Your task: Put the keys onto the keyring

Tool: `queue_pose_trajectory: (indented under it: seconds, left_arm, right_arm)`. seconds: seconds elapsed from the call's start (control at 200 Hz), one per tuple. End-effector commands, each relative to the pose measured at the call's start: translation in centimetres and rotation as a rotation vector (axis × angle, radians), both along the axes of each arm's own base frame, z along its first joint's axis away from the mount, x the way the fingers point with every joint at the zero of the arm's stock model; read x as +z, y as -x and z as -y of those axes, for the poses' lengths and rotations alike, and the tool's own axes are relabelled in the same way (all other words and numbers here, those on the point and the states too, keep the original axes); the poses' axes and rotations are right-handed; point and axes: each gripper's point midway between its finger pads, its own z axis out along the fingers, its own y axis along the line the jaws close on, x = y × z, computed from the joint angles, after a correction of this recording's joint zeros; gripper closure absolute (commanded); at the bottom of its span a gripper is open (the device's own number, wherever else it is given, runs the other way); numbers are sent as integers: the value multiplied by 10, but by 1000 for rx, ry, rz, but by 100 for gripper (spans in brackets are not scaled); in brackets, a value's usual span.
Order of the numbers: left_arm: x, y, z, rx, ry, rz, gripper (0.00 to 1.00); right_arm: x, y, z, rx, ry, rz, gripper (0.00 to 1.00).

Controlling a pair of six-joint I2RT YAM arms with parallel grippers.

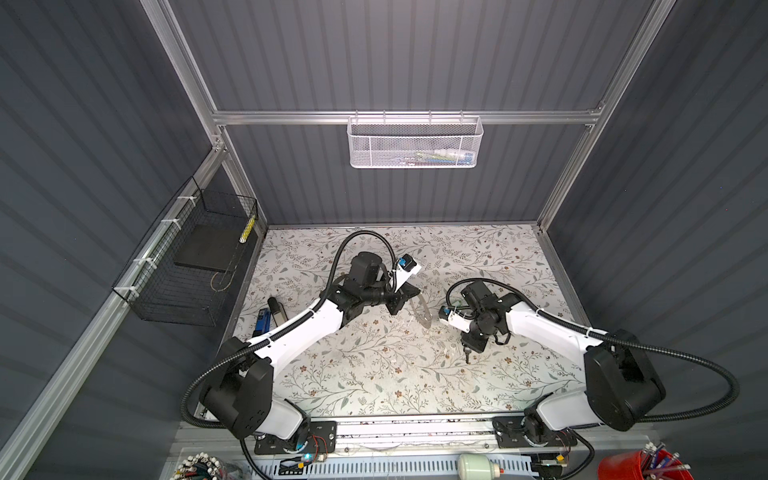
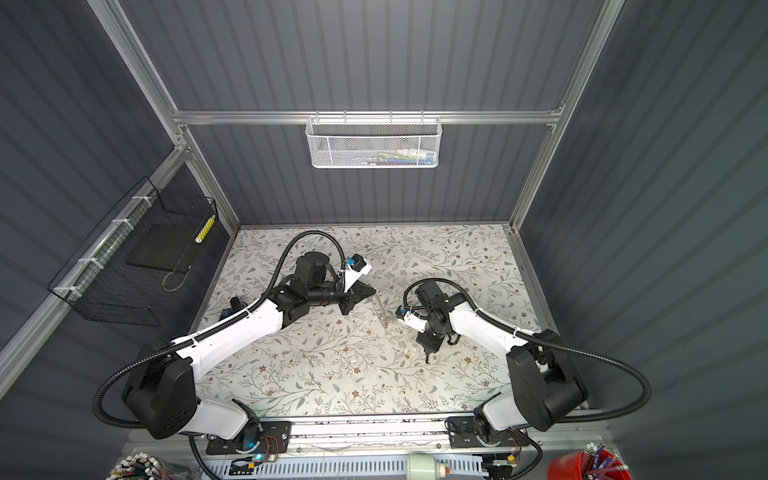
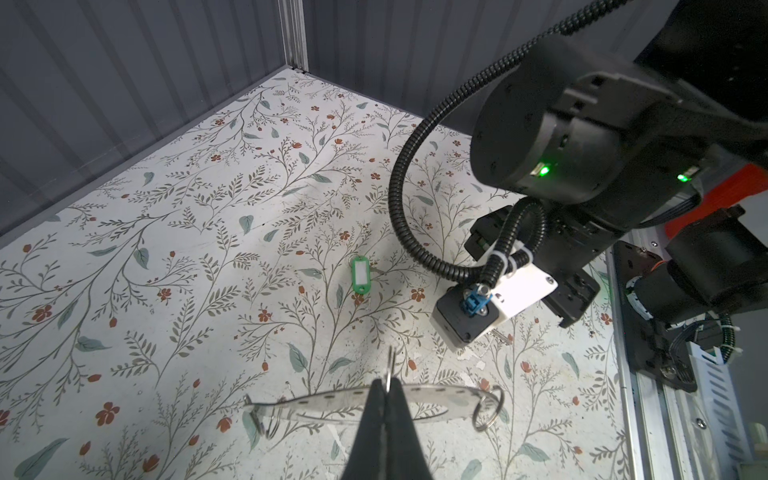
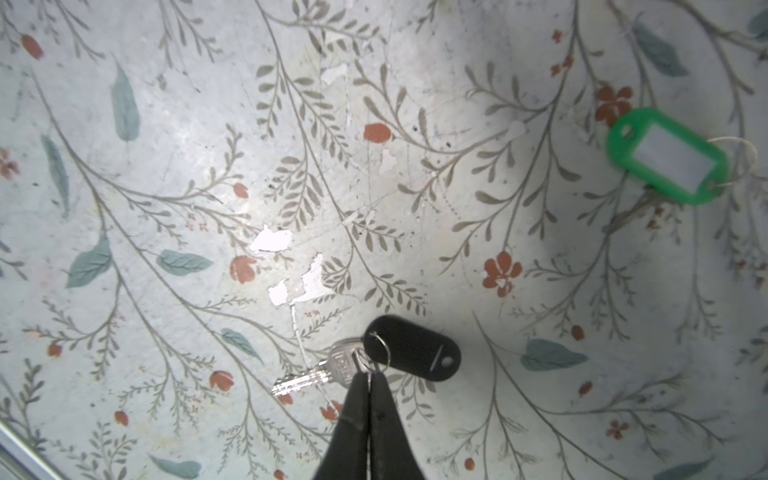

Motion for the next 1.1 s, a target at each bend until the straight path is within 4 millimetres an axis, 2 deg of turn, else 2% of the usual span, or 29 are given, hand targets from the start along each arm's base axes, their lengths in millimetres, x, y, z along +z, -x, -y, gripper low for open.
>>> queue_pose_trajectory:
  seconds: [0.0, 0.13, 0.26, 0.445, 0.605, 0.905, 1.096]
  left_arm:
    - [12, 2, 1, -12, 28, 30, 100]
    - [12, 2, 0, -11, 29, 30, 100]
    - [11, 3, 0, -12, 26, 29, 100]
    - [11, 3, -1, -10, 25, 32, 100]
    - [10, 3, -2, -5, 19, 33, 100]
    - [8, 3, -2, -5, 17, 30, 100]
    - [7, 3, -1, -6, 19, 25, 100]
  right_arm:
    - [9, 8, -4, -25, -28, -49, 93]
    - [5, 11, 4, -101, 6, -119, 80]
    - [-7, 11, 16, -177, 45, -190, 69]
    - [-18, 1, 14, -213, 64, -209, 61]
    - [-23, -4, 11, -205, 79, -203, 59]
    - [-36, 8, 12, -209, 127, -241, 63]
    - [-40, 9, 9, -218, 139, -229, 69]
